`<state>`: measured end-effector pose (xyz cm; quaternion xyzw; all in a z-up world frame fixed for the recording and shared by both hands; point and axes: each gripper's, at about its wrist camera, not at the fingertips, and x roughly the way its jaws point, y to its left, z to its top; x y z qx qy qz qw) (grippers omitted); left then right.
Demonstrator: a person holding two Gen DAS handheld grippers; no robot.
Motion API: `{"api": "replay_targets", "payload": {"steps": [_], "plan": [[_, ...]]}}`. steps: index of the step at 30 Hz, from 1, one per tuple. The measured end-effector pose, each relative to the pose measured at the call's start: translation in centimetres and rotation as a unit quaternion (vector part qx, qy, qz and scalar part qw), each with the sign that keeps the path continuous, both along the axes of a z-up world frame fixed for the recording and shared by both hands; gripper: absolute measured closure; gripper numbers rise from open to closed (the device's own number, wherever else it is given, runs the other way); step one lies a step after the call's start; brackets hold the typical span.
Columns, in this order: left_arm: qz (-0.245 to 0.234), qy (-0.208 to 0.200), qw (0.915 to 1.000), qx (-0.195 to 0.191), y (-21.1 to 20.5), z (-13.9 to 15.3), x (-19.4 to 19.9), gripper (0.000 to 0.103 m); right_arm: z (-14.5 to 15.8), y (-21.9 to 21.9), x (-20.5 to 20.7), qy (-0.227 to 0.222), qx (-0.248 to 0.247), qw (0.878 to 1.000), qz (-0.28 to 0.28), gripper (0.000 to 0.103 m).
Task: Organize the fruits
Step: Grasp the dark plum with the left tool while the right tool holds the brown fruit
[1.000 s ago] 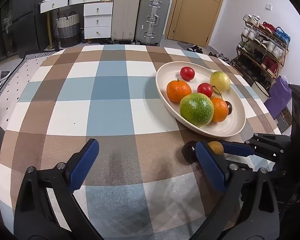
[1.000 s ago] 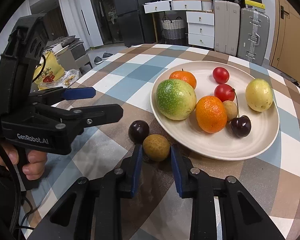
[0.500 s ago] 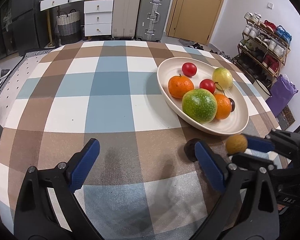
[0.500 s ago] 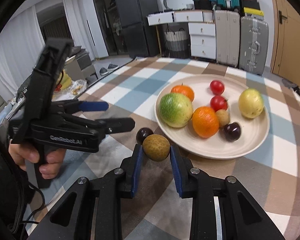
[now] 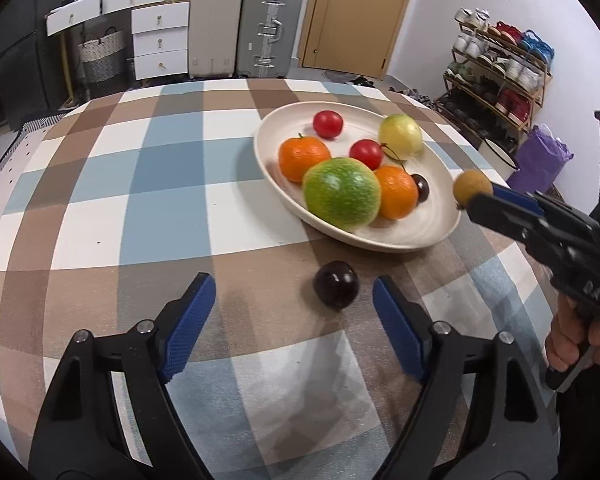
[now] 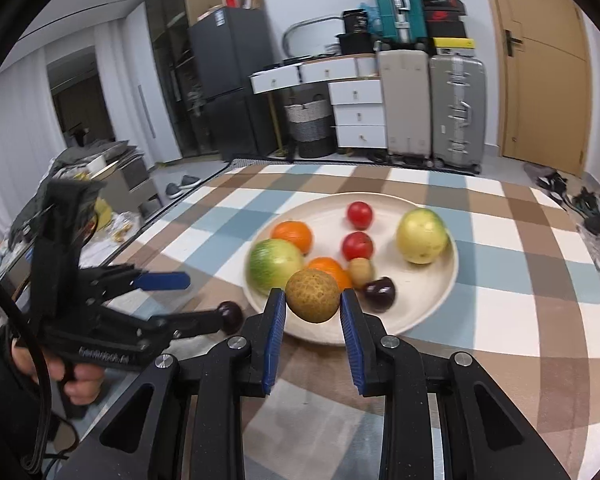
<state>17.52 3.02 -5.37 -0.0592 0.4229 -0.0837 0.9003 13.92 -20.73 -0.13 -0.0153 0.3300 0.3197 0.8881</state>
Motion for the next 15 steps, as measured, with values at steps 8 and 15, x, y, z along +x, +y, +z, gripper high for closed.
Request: {"api": "replay_targets", "payload": {"steps": [8, 15], "plan": [[-0.030, 0.009, 0.9994, 0.015, -2.2, -0.9, 0.3, 0.049, -0.5, -0.8, 0.9, 0.007, 0.002, 1.000, -0.021, 0.075], [-0.029, 0.008, 0.9994, 0.015, -2.6, -0.9, 0.4, 0.070, -0.5, -0.9, 0.9, 0.007, 0.000, 1.000, -0.020, 0.075]]}}
